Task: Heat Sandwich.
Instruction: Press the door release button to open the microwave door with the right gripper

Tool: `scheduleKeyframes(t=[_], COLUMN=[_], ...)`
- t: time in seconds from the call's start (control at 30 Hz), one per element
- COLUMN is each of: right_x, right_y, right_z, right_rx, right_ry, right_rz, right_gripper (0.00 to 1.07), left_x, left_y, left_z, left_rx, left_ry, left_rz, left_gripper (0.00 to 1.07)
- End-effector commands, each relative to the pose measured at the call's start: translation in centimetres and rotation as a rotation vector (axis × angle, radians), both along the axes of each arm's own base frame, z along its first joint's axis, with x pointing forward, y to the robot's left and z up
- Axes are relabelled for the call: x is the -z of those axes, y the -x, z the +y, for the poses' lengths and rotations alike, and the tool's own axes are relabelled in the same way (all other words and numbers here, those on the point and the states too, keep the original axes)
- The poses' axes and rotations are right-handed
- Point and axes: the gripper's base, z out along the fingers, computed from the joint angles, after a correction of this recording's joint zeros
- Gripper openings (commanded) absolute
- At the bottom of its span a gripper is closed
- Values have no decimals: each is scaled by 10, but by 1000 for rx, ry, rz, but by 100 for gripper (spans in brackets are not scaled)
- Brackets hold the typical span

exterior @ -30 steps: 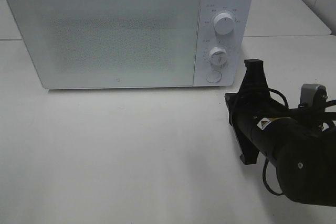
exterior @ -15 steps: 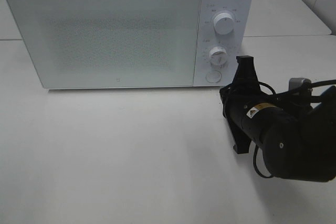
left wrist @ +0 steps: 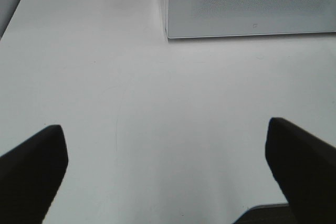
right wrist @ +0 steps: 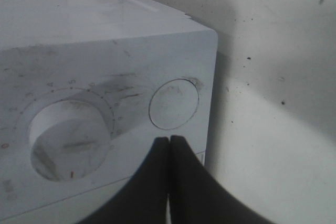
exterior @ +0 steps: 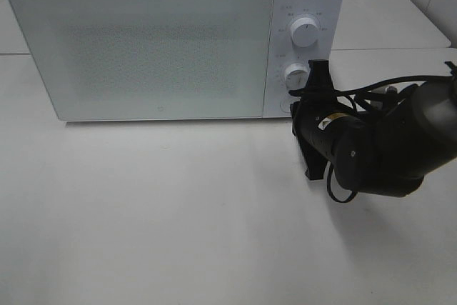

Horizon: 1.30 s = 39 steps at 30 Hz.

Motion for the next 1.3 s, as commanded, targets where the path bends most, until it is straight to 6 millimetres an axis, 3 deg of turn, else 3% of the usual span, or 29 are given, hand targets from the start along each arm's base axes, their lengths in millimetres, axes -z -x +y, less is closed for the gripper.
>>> scheduleKeyframes(t=[0.03, 0.37, 1.03, 1.3], right_x=[1, 14, 15, -3], right_y=[-11, -28, -47, -61], right_z=[3, 9, 7, 8], right_rx=[-1, 17, 100, 150], right_ry=[-13, -15, 4, -11], right_rz=[6, 7, -79, -232], right_gripper=[0, 0, 0, 0], left_x=[-1, -1, -1, -1], left_y=[2, 2, 2, 2], left_z=[0, 0, 0, 0], left_rx=[3, 3, 4, 4], left_ry=[-5, -5, -5, -5], left_rz=[-29, -29, -29, -29], left_gripper=[98, 98, 98, 98])
